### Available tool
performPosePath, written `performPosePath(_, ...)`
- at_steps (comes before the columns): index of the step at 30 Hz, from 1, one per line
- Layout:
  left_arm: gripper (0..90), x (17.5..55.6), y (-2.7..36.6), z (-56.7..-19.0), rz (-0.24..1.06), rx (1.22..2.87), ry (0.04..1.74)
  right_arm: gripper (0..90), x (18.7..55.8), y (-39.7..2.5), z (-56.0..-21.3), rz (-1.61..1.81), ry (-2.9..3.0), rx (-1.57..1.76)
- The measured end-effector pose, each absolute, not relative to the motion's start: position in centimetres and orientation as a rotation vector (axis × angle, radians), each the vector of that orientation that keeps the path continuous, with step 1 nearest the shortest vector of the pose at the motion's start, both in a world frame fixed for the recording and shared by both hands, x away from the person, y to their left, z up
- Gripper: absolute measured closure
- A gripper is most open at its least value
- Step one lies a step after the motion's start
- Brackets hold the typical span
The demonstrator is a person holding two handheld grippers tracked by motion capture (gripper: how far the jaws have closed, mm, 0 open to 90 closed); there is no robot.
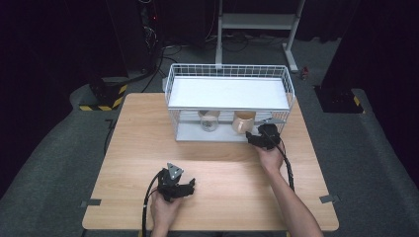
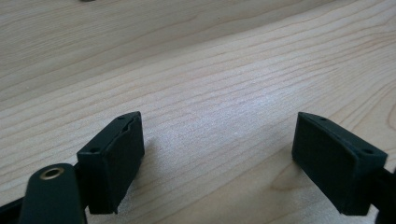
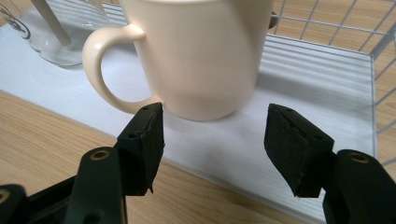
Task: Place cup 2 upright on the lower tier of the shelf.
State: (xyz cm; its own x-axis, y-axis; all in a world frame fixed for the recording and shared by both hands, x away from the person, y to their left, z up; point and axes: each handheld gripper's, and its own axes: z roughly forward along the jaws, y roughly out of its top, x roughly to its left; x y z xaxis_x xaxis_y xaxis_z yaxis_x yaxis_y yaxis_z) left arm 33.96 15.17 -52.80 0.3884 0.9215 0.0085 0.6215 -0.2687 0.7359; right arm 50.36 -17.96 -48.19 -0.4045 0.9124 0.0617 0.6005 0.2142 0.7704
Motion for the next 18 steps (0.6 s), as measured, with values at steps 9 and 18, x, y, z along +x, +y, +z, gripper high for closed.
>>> performPosePath(9, 17.3, 34.0, 15.2, -52.8, 0.589, 1.996, 1.319, 37.2, 49.5, -18.7, -47.9, 1.049, 2.093, 1.369)
performPosePath(18, 17.3, 34.0, 15.2, -52.8, 0.589, 1.996, 1.320, 36.1, 48.7, -19.5, -47.6, 1.088, 2.090, 1.349)
